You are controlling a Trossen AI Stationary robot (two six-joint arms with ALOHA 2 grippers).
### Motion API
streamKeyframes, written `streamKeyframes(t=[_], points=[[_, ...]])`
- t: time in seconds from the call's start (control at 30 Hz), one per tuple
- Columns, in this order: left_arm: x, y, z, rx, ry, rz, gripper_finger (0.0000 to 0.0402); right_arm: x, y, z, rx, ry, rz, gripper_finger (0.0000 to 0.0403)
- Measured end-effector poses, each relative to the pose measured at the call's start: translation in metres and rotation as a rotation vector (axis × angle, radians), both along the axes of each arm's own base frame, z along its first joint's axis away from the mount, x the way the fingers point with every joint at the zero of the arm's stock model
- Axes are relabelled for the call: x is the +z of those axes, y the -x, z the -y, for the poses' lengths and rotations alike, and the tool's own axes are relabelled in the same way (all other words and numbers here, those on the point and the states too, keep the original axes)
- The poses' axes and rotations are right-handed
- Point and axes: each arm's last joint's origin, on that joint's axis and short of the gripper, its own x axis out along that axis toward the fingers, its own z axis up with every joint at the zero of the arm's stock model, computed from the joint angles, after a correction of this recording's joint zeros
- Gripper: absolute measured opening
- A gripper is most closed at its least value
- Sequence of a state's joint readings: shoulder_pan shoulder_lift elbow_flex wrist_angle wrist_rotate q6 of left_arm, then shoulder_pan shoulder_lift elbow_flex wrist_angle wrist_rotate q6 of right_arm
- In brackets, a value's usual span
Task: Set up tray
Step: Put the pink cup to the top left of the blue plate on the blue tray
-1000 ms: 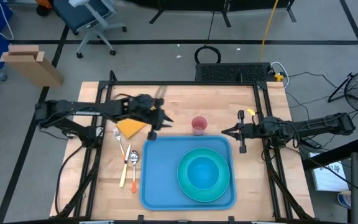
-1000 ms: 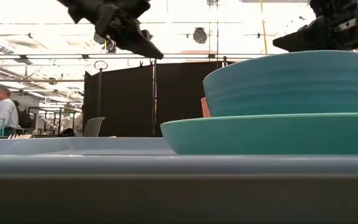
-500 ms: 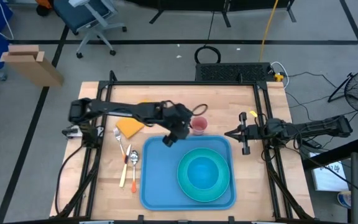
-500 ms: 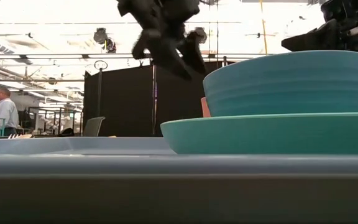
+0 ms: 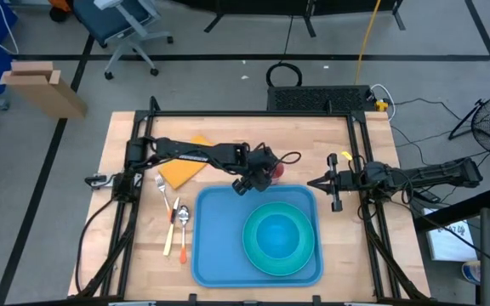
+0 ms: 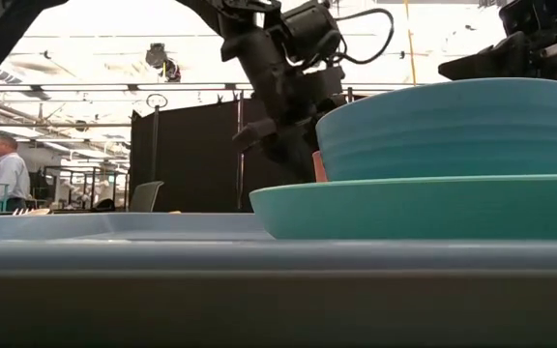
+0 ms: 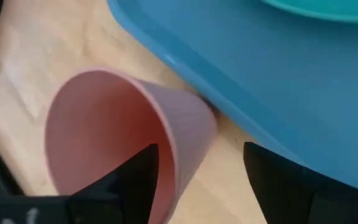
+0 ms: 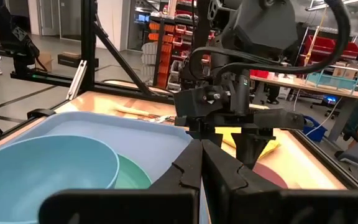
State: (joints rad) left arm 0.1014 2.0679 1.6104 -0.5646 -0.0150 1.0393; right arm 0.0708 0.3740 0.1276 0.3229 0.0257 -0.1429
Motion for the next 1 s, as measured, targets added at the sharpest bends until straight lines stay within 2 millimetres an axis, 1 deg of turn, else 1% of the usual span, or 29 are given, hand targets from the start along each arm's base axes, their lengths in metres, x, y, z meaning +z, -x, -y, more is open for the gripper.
streamKeyframes(t=[0.17, 0.27, 0.37, 0.43, 0.57, 0.6, 0.8, 0.9, 1.0], points=[[-0.007, -0.003, -0.011, 0.015, 0.018, 0.014, 0.0219, 0.0, 0.0, 0.0, 0.0, 0.0, 0.0, 0.0], [-0.011, -0.006, -0.017, 0.011, 0.008, 0.023, 0.0194, 0.0, 0.0, 0.0, 0.0, 0.0, 0.0, 0.0], [-0.015, -0.006, -0.018, -0.003, -0.005, 0.014, 0.015, 0.0, 0.0, 0.0, 0.0, 0.0, 0.001, 0.0], [-0.015, -0.006, -0.018, -0.001, -0.014, 0.016, 0.0112, 0.0, 0.0, 0.0, 0.0, 0.0, 0.001, 0.0], [-0.012, -0.005, -0.014, -0.004, -0.022, 0.011, 0.0023, 0.0, 0.0, 0.0, 0.0, 0.0, 0.005, 0.0], [-0.011, -0.005, -0.013, -0.003, -0.026, 0.012, 0.0013, 0.001, 0.0, 0.0, 0.0, 0.0, 0.006, 0.0], [-0.003, -0.002, -0.005, -0.014, -0.098, -0.007, 0.0006, 0.001, 0.0, 0.0, 0.001, 0.0, 0.006, 0.0], [0.01, 0.006, -0.002, -0.005, -0.102, -0.016, 0.0006, 0.0, 0.0, 0.0, 0.001, 0.0, 0.003, 0.0], [0.034, 0.014, -0.001, 0.008, -0.074, 0.027, 0.0005, 0.0, 0.0, 0.0, 0.001, 0.0, 0.0, 0.0]])
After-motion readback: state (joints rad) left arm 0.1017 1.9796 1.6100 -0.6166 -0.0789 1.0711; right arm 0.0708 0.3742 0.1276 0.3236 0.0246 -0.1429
